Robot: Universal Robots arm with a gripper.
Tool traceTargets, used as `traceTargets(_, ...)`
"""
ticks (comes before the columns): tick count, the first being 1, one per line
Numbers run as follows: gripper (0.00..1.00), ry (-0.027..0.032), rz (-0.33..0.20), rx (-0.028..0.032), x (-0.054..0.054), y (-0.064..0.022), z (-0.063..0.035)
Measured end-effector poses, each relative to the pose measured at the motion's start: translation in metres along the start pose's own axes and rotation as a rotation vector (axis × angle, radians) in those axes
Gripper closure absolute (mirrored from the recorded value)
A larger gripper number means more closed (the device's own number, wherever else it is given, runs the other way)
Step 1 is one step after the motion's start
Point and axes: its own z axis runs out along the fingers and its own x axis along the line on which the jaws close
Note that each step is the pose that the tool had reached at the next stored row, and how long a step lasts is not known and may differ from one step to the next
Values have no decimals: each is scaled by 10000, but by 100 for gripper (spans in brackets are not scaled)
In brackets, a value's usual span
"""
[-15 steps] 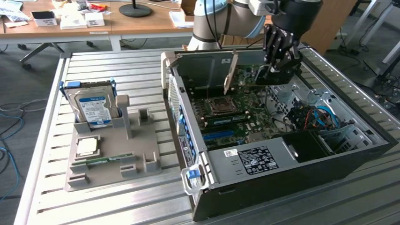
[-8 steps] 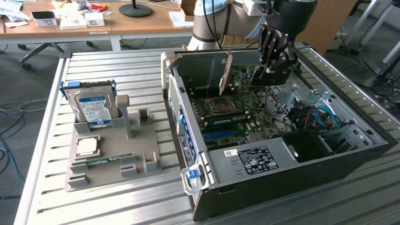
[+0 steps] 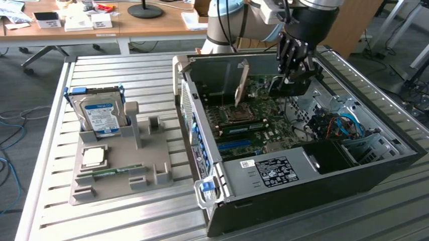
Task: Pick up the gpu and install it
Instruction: 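Insert the gpu into the slot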
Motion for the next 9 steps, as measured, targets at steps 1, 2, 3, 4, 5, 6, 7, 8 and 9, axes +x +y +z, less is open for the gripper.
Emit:
traceTargets(1, 73, 1, 0, -1, 5, 1, 17)
traceTargets(2, 73, 0, 0, -1, 9, 2, 35)
traceTargets(3, 73, -1, -2, 0, 13, 3, 54)
traceTargets(4, 73, 0, -4, 0, 19, 4, 66)
traceTargets(5, 73, 2, -9, -2, 30, 5, 74)
traceTargets(6, 73, 2, -14, -2, 42, 5, 81)
traceTargets(7, 73, 0, -19, -1, 56, 6, 90)
traceTargets(8, 73, -1, -24, -2, 70, 7, 97)
traceTargets(9, 73, 0, -29, -2, 89, 10, 107)
